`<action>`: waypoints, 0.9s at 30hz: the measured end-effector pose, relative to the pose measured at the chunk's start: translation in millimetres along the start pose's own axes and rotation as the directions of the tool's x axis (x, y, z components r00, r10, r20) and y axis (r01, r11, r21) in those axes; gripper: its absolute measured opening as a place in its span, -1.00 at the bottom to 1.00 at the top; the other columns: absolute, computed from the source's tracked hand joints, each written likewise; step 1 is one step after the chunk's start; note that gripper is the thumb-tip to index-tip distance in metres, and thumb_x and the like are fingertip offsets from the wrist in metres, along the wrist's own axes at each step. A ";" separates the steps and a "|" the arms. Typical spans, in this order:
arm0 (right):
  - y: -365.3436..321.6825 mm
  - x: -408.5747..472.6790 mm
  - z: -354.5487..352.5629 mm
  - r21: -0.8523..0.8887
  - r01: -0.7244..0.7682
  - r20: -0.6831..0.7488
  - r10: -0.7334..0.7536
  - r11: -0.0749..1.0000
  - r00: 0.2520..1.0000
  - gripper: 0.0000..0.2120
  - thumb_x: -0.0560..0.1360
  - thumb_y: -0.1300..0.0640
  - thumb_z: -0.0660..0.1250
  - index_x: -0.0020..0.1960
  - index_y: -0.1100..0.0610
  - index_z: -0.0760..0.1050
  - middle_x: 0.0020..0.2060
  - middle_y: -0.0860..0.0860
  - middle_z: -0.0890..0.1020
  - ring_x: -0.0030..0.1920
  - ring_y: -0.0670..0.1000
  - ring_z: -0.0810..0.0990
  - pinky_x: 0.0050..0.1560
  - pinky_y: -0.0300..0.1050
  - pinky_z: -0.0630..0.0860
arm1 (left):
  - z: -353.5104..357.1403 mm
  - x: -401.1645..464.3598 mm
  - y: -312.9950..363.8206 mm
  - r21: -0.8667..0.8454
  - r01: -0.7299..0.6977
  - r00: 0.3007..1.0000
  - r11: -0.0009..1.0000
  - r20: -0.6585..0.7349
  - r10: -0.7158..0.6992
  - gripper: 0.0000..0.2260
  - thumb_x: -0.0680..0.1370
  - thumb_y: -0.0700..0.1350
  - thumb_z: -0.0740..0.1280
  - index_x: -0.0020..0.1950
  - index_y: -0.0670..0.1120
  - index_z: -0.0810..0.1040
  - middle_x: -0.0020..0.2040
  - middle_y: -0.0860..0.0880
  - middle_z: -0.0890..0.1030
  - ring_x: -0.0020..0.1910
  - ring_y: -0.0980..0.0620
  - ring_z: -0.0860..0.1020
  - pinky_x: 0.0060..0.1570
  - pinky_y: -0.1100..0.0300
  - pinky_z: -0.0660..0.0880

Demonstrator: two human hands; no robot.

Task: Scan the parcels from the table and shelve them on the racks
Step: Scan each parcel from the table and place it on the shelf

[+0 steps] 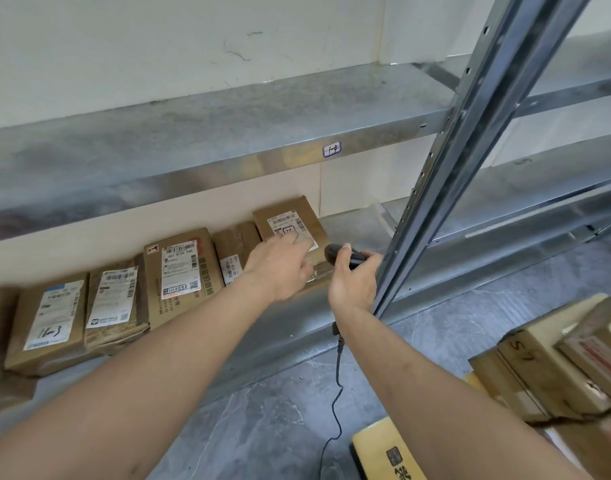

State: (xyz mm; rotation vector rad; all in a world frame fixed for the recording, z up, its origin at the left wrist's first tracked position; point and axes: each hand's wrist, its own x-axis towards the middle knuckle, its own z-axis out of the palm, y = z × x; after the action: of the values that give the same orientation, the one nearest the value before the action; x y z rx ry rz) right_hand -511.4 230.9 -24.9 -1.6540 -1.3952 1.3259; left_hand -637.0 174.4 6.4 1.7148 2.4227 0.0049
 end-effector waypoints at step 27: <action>45.4 -315.3 -172.6 0.133 0.077 -0.622 0.023 0.988 0.782 -0.70 0.70 -0.22 0.15 0.25 -0.01 0.27 -0.07 -0.04 0.56 -0.15 -0.03 0.54 -0.12 0.02 0.40 | -65.0 -254.1 102.2 0.135 -0.711 0.674 0.691 -0.152 0.723 -0.54 0.66 0.20 0.19 0.48 -0.01 0.42 0.41 -0.05 0.47 0.37 -0.16 0.46 0.29 -0.10 0.48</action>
State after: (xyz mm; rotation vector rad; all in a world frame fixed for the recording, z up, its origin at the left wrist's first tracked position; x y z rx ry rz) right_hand -318.8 -54.5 88.0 -1.7352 -0.8848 0.7229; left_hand -468.7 -22.8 116.2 2.6955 1.6736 0.2063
